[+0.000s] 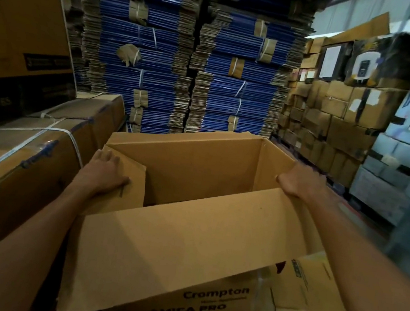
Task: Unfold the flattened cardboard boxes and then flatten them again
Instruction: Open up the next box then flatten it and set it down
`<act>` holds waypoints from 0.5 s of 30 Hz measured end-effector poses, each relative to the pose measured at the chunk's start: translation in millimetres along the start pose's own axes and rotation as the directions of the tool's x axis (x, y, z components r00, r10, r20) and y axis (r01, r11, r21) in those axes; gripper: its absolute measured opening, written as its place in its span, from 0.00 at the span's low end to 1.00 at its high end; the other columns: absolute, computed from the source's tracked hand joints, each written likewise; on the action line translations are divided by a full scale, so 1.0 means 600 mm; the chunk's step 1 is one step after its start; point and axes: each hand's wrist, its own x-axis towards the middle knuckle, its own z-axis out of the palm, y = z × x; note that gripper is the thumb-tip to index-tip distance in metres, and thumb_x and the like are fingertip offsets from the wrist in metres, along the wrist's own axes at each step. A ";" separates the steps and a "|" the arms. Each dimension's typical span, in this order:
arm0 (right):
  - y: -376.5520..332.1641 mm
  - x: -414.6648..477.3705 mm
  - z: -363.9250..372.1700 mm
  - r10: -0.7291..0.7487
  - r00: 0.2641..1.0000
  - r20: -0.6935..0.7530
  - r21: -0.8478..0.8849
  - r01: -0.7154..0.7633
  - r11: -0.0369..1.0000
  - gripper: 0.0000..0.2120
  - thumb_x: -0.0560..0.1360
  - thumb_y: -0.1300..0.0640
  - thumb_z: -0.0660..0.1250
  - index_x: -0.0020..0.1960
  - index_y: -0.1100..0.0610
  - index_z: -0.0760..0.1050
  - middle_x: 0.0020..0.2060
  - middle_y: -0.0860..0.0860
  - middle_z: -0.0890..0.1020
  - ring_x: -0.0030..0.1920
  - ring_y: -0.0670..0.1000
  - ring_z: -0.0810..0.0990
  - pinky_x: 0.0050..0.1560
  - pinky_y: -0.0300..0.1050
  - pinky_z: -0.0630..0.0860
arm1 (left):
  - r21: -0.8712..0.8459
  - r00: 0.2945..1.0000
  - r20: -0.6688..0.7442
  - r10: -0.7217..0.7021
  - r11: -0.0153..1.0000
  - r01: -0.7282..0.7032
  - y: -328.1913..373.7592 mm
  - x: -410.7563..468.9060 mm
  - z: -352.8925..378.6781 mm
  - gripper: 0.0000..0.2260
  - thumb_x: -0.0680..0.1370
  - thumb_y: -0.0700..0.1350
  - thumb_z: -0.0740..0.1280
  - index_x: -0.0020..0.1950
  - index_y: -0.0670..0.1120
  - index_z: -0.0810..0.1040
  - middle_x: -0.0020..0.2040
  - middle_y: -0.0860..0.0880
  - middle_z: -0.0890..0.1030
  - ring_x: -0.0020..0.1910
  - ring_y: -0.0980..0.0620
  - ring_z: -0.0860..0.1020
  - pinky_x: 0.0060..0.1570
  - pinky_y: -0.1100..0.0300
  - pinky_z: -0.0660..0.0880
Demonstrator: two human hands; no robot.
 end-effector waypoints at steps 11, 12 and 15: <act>-0.060 -0.122 0.027 -0.505 0.852 -0.134 0.002 0.510 0.860 0.29 0.85 0.40 0.46 0.34 0.54 0.71 0.30 0.50 0.74 0.32 0.46 0.71 0.50 0.47 0.69 | 0.275 0.826 0.424 0.371 0.816 -0.508 0.099 -0.066 -0.021 0.22 0.84 0.60 0.55 0.75 0.55 0.71 0.81 0.54 0.62 0.82 0.49 0.52 0.77 0.37 0.47; -0.059 -0.121 0.027 -0.507 0.850 -0.141 -0.006 0.512 0.859 0.29 0.85 0.40 0.47 0.34 0.54 0.70 0.29 0.50 0.74 0.31 0.46 0.71 0.47 0.46 0.67 | 0.285 0.831 0.420 0.365 0.816 -0.502 0.103 -0.070 -0.022 0.22 0.84 0.59 0.55 0.75 0.54 0.72 0.80 0.53 0.64 0.81 0.49 0.53 0.77 0.37 0.47; -0.058 -0.111 0.036 -0.518 0.834 -0.190 -0.026 0.524 0.852 0.30 0.85 0.40 0.47 0.34 0.54 0.71 0.29 0.50 0.74 0.31 0.46 0.72 0.44 0.46 0.66 | 0.199 0.879 0.178 0.442 0.859 -0.472 0.104 -0.082 -0.040 0.20 0.82 0.64 0.57 0.65 0.55 0.79 0.77 0.52 0.69 0.78 0.49 0.60 0.76 0.41 0.54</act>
